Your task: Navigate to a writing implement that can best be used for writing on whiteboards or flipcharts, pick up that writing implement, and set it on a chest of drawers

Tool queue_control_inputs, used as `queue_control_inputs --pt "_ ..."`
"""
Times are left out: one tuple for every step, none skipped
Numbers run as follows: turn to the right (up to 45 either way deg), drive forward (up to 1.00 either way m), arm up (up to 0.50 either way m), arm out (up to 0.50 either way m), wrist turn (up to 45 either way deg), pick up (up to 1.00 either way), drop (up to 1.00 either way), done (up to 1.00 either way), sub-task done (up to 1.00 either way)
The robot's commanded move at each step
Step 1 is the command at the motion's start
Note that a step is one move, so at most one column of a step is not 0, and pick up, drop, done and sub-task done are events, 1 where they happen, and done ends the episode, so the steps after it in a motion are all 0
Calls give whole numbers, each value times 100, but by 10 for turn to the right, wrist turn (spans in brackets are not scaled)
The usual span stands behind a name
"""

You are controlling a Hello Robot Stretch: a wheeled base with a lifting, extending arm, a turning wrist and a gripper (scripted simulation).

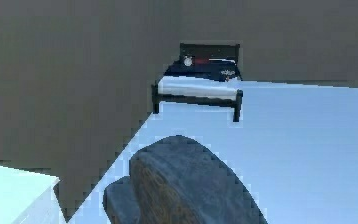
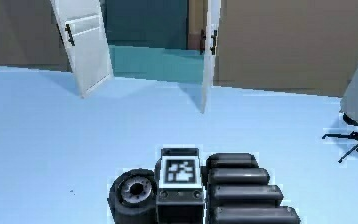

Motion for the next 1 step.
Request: queue_control_inputs --pt "0 5 0 0 0 0 0 0 0"
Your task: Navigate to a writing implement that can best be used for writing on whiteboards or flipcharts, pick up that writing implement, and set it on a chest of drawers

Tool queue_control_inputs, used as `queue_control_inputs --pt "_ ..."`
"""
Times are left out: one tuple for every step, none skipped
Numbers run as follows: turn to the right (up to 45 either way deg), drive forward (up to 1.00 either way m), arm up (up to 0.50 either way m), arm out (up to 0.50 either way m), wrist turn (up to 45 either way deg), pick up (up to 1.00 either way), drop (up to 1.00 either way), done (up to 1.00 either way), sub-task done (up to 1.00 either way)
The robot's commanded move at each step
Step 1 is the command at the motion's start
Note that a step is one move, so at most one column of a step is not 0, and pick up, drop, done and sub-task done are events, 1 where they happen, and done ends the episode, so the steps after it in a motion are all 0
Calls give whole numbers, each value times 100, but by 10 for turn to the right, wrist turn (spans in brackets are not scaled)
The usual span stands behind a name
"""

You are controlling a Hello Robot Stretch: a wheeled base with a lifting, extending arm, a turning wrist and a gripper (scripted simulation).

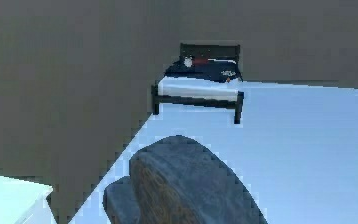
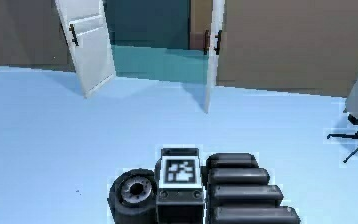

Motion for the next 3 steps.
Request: queue_control_inputs --pt "450 0 0 0 0 0 0 0 0" --pt "450 0 0 0 0 0 0 0 0" --pt "300 0 0 0 0 0 0 0 0"
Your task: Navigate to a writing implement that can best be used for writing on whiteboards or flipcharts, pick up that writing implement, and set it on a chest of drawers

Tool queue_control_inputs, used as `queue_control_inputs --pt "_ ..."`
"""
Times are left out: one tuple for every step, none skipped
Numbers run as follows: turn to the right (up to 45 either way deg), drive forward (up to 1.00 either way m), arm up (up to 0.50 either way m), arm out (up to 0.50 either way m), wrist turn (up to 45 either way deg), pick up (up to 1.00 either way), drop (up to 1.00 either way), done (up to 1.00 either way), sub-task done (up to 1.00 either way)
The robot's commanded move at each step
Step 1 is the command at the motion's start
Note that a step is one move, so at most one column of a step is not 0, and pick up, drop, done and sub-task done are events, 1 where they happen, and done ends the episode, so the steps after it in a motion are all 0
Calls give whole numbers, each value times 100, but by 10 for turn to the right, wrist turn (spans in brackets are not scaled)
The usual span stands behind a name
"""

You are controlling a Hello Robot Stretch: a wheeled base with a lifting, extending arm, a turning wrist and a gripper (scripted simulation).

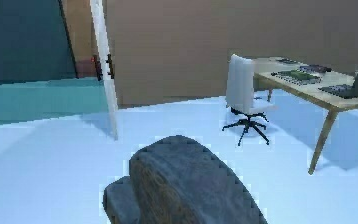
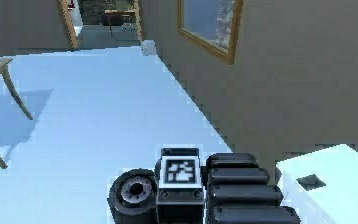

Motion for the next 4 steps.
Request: queue_control_inputs --pt "-450 0 0 0 0 0 0 0 0" --pt "-450 0 0 0 0 0 0 0 0" --pt "-450 0 0 0 0 0 0 0 0" --pt "450 0 0 0 0 0 0 0 0"
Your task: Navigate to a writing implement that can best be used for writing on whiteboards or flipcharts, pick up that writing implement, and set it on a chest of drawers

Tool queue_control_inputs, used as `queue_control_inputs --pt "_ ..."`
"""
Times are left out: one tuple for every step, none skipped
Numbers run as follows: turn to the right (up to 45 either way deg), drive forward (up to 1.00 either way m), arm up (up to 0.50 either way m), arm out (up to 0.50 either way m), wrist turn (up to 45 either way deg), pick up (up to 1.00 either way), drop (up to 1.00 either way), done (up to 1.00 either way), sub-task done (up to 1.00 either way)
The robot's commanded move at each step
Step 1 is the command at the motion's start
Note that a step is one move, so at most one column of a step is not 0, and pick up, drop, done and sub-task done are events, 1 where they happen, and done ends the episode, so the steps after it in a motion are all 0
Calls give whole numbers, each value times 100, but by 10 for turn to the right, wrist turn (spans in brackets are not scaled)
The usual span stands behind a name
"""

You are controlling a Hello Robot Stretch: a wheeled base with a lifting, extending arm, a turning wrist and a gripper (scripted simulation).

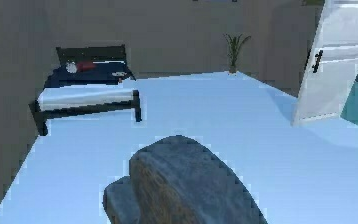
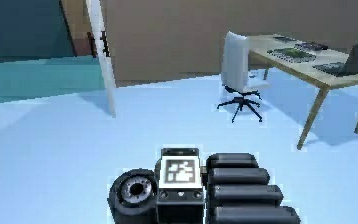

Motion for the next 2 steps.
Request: queue_control_inputs --pt "450 0 0 0 0 0 0 0 0" --pt "450 0 0 0 0 0 0 0 0"
